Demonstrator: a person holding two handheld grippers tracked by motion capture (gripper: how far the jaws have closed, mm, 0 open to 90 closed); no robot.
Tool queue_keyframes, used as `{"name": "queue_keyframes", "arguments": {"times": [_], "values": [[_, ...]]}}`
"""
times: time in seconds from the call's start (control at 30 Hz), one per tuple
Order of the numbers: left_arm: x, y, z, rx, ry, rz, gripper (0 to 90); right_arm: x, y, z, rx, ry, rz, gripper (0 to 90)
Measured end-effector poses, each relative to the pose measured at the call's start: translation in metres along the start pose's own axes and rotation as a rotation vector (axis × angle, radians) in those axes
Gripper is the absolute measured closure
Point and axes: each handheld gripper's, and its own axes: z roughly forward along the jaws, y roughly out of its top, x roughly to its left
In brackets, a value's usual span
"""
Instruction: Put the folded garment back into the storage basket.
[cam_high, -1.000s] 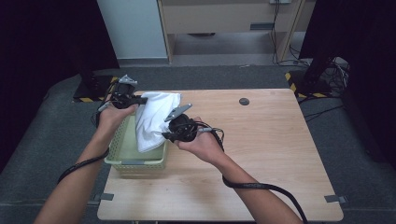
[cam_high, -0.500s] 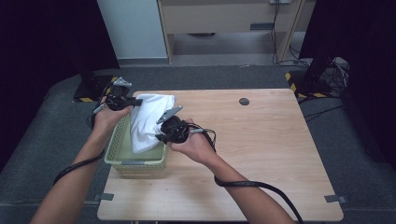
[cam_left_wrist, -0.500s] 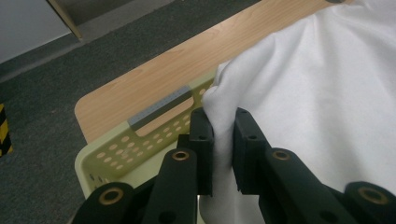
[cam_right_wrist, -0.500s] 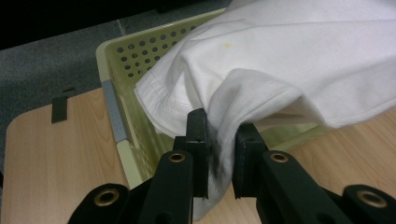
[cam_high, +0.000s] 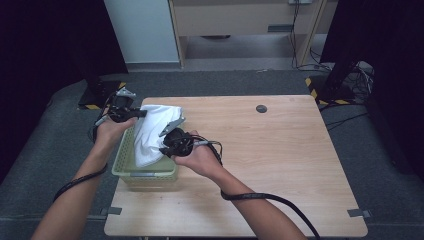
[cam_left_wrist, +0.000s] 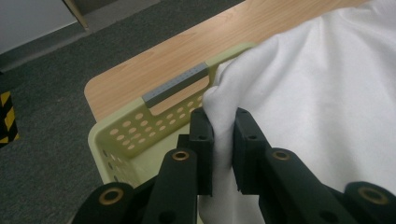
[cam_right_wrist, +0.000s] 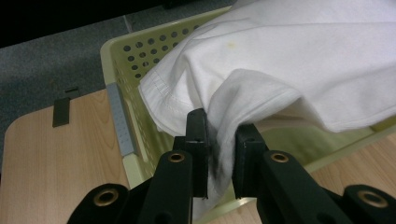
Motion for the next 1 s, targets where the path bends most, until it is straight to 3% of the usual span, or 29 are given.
{"name": "queue_keyframes", "arguments": {"times": [0.63,0.7,0.77,0.83,1.0], "values": [[0.012,-0.015,0.005,0.035,0.000,-0.017,79.8,0.006,0.000,0.020,0.017,0.017,0.008,77.9],[0.013,-0.017,0.008,0.043,0.021,-0.034,74.0,0.006,-0.002,0.022,0.023,0.005,0.021,67.4],[0.014,-0.018,0.009,0.048,0.041,-0.068,49.0,0.004,-0.006,0.024,0.043,0.000,0.056,42.6],[0.013,-0.017,0.008,0.036,0.037,-0.093,36.8,0.002,-0.012,0.023,0.071,0.008,0.075,27.0],[0.000,-0.010,0.005,0.035,0.023,-0.084,26.3,0.003,-0.021,0.004,0.048,-0.037,0.051,14.2]]}}
